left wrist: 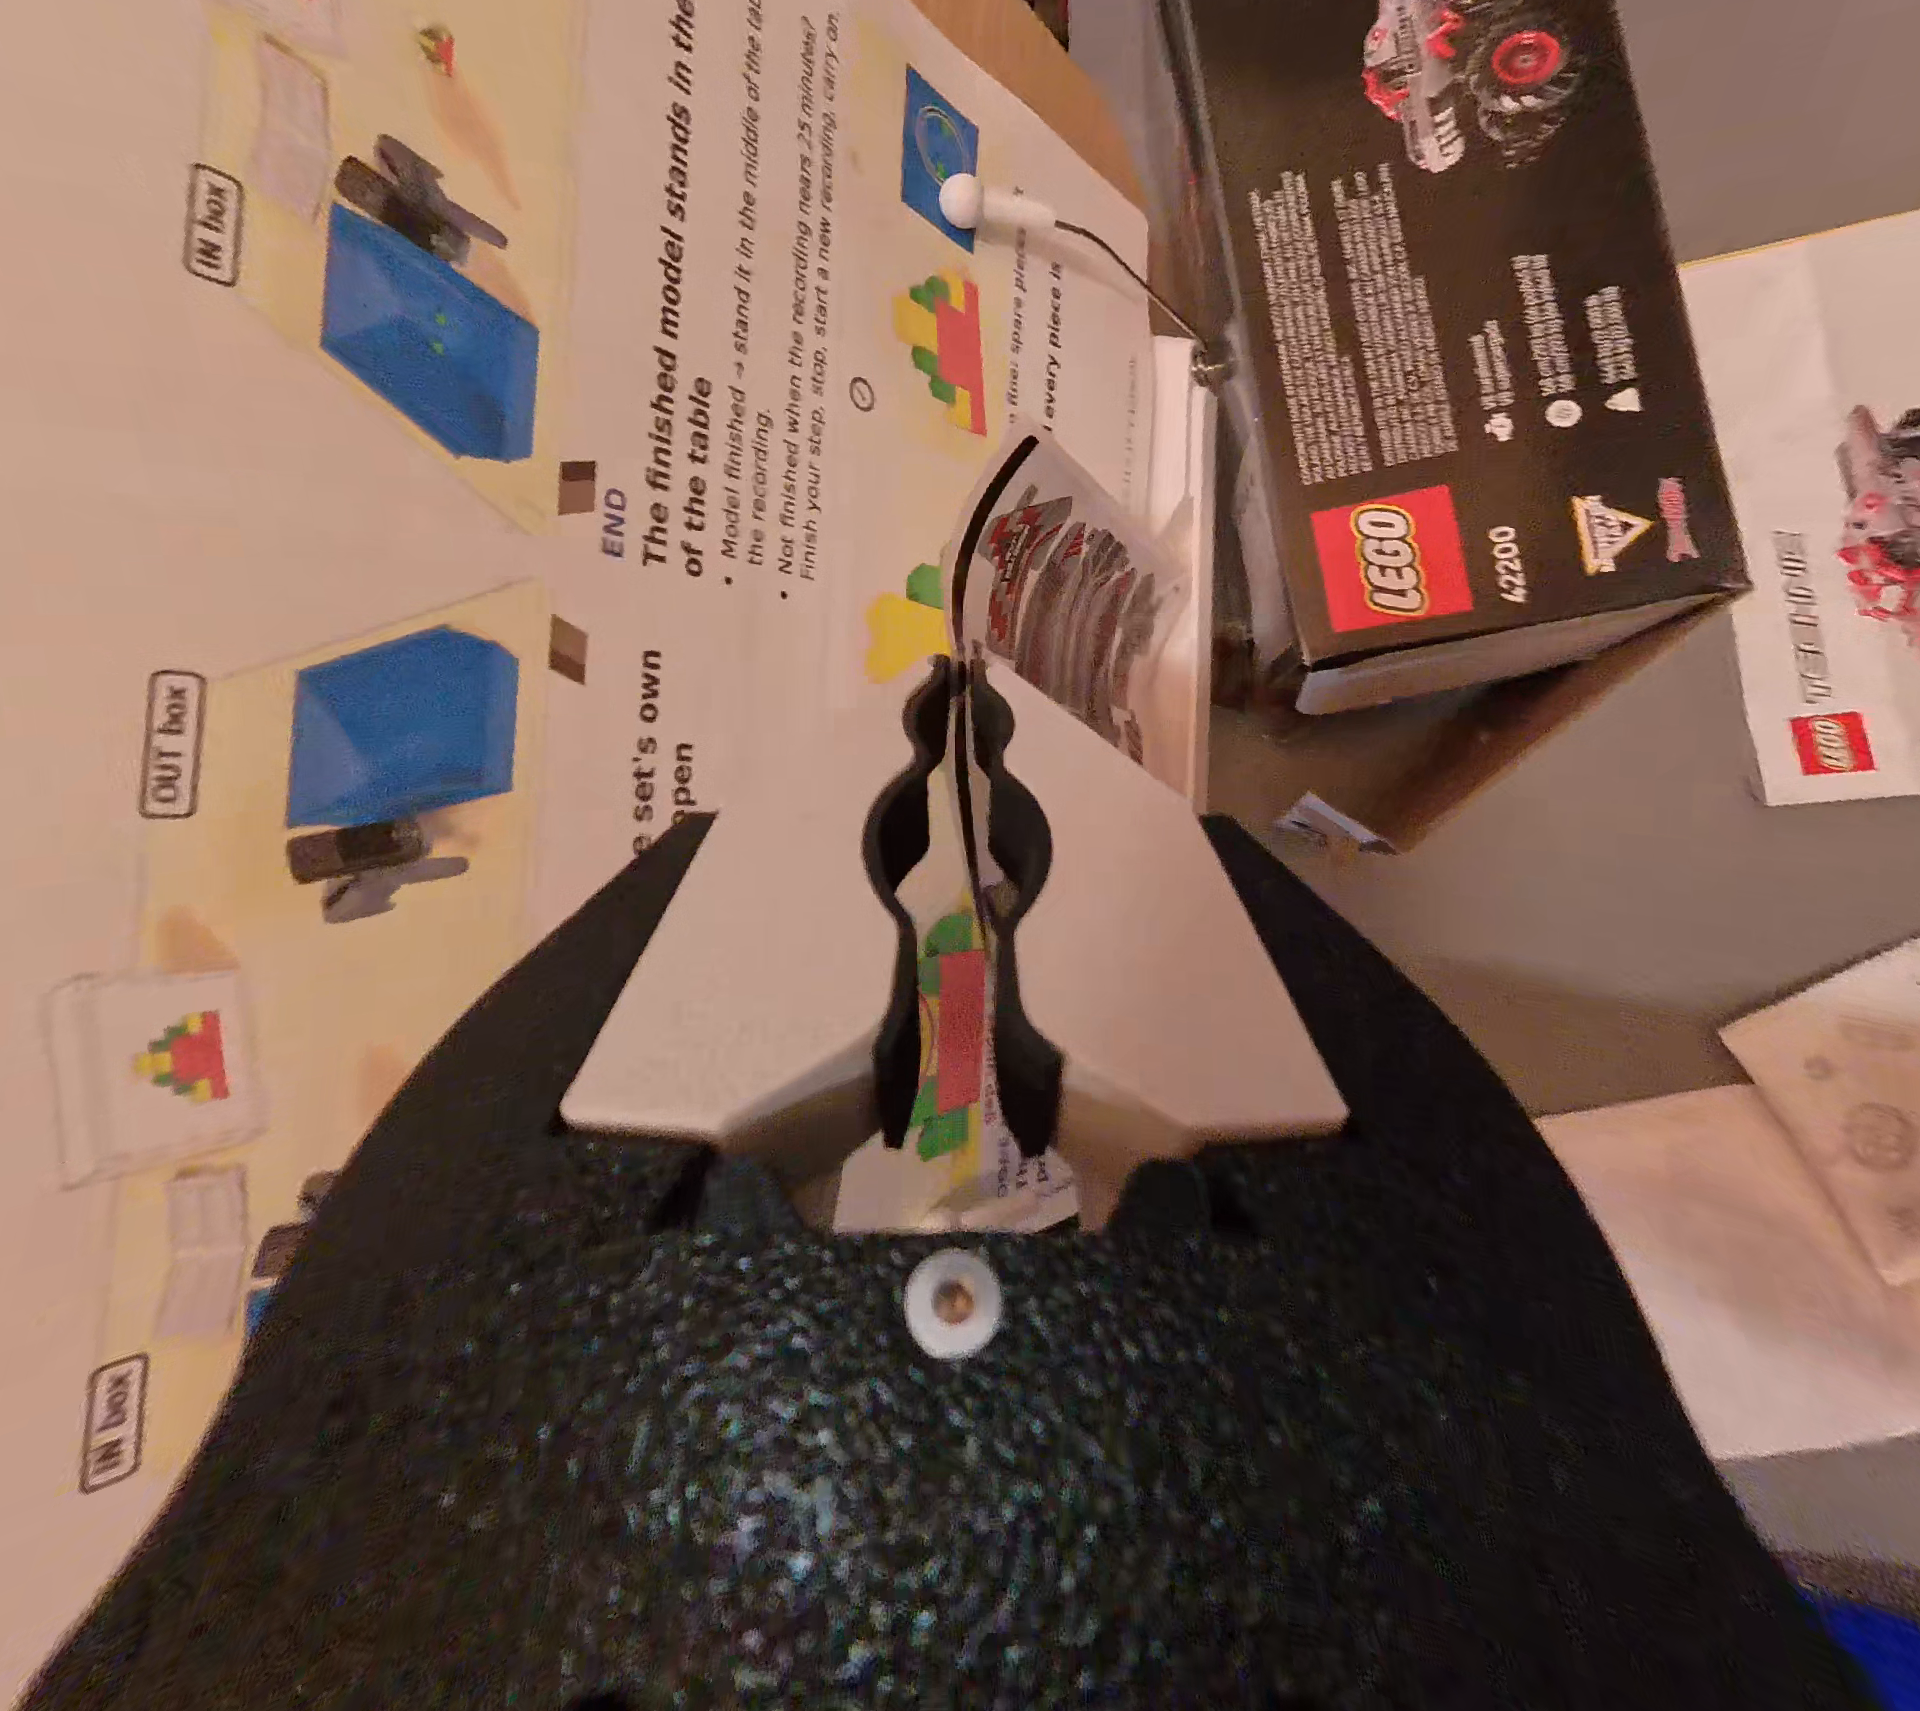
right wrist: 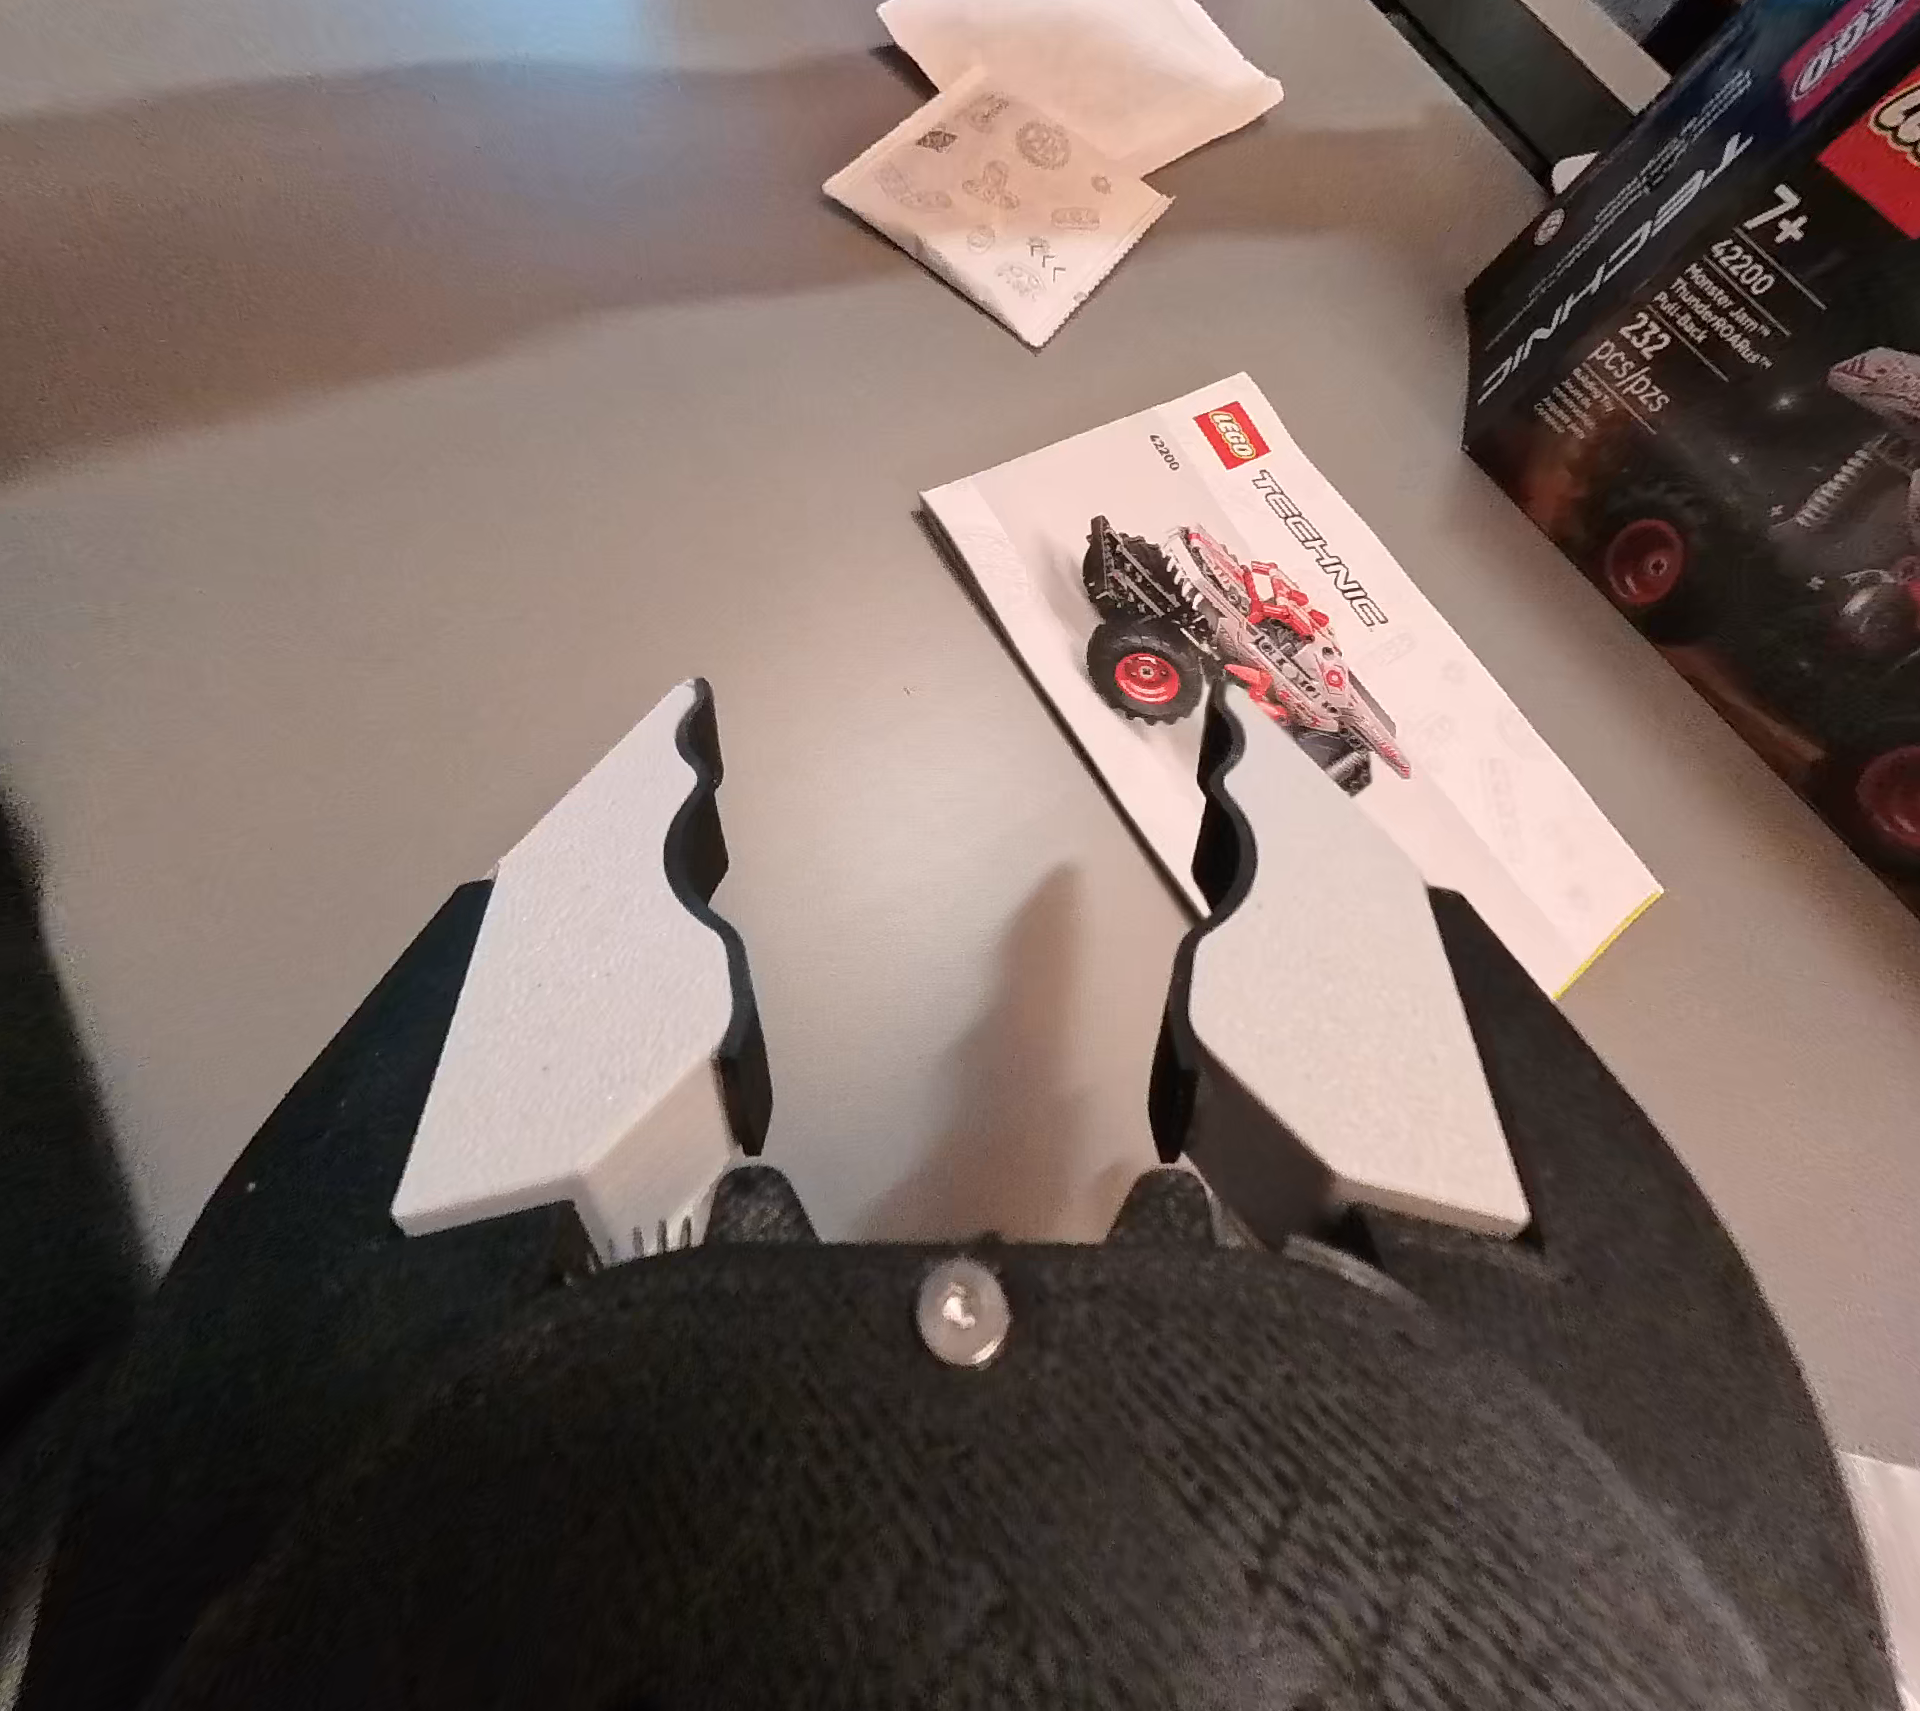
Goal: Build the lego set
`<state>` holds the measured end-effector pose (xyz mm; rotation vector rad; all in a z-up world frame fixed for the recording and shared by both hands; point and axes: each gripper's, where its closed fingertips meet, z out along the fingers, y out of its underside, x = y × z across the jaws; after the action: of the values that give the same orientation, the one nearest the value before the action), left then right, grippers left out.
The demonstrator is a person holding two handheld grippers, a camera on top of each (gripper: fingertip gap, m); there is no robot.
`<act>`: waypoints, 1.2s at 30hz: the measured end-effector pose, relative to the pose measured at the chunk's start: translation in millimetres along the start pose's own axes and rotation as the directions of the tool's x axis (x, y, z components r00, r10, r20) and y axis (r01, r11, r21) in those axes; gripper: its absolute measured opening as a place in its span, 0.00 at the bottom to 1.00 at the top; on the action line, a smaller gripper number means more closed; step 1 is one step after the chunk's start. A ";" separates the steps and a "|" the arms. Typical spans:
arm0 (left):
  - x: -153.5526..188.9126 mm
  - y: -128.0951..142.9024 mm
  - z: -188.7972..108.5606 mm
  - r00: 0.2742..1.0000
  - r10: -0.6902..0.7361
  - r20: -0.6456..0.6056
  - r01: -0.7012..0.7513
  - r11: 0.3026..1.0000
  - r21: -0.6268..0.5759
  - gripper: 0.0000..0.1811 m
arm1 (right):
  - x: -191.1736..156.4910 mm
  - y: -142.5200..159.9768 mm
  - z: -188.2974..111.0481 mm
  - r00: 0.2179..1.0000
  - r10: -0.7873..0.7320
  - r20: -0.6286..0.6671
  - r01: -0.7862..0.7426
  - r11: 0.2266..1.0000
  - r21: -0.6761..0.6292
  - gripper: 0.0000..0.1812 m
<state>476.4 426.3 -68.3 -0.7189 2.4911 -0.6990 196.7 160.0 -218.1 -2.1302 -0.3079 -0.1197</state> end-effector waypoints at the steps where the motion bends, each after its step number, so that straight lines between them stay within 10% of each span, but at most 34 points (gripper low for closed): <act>1: -4.7 -2.6 0.4 0.999 0.019 0.045 -0.020 1.000 0.015 0.03 | 1.9 0.1 0.5 1.000 0.002 -0.001 -0.002 1.000 -0.002 0.50; 11: -30.7 -42.5 -63.8 0.877 -0.161 0.453 0.006 0.946 0.324 0.32 | 13.3 -6.8 -7.5 0.998 -0.024 -0.056 0.023 1.000 -0.008 0.50; 15: 41.8 -63.9 -96.9 0.874 -0.319 0.366 0.137 0.885 0.446 0.38 | 27.4 0.5 -29.0 0.989 -0.040 -0.144 0.034 0.998 -0.046 0.51; 23: 297.9 17.7 25.4 0.986 -0.147 0.076 0.144 0.988 0.050 0.61 | 44.2 66.1 -110.4 0.941 -0.128 -0.313 0.037 0.959 -0.282 0.55; 28: 333.1 41.7 72.1 0.963 -0.271 -0.009 0.270 0.961 -0.066 0.61 | 46.6 90.5 -99.0 0.939 -0.084 -0.334 -0.030 0.947 -0.320 0.54; 36: 364.4 -14.3 126.2 0.978 -0.210 -0.002 0.210 0.978 0.014 0.43 | 65.3 56.2 -92.8 0.932 -0.103 -0.347 0.013 0.968 -0.251 0.52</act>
<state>272.2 159.3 -257.9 -0.9879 2.4306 -0.7895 277.7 64.4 -199.6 -2.2890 -0.1446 -0.6023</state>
